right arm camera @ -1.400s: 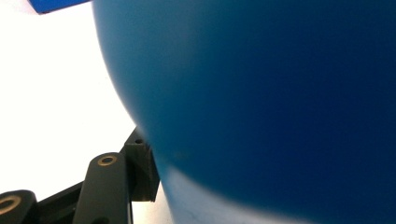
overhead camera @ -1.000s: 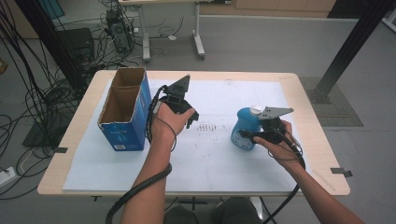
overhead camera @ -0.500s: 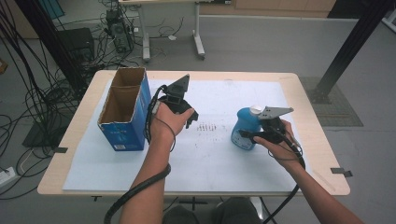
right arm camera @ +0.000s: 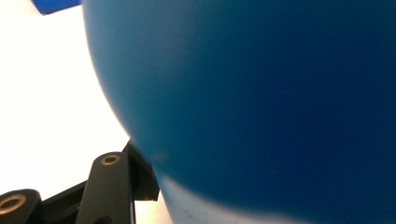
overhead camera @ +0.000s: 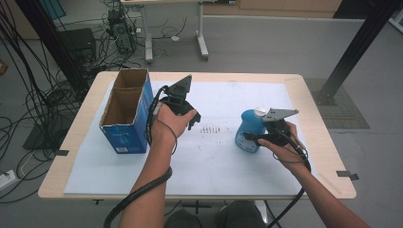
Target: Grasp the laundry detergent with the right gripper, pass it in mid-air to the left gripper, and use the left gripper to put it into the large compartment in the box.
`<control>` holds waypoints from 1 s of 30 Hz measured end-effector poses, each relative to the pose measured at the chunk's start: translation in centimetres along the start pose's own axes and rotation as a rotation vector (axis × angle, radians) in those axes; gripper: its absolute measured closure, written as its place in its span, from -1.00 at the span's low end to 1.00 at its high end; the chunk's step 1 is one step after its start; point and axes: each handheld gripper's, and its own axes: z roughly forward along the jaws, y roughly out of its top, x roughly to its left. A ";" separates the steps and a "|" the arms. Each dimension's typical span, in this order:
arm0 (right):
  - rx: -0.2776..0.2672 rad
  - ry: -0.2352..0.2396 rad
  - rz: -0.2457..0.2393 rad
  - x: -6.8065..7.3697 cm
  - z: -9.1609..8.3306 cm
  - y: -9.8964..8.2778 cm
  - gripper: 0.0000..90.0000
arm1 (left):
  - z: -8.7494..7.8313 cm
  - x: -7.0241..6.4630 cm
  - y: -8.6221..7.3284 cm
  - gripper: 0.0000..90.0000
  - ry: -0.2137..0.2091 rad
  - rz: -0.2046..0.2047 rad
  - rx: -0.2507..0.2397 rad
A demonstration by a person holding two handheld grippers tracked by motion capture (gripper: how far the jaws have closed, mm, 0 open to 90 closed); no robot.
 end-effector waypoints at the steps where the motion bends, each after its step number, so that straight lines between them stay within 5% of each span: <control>1: -0.001 0.000 0.001 0.0 0.0 0.0 -0.06 | 0.0 0.0 0.0 -0.88 0.001 0.000 0.000; 30: -0.005 0.008 0.002 -0.1 0.0 -0.1 -0.03 | 0.0 0.1 -0.2 -0.88 -0.008 0.010 -0.004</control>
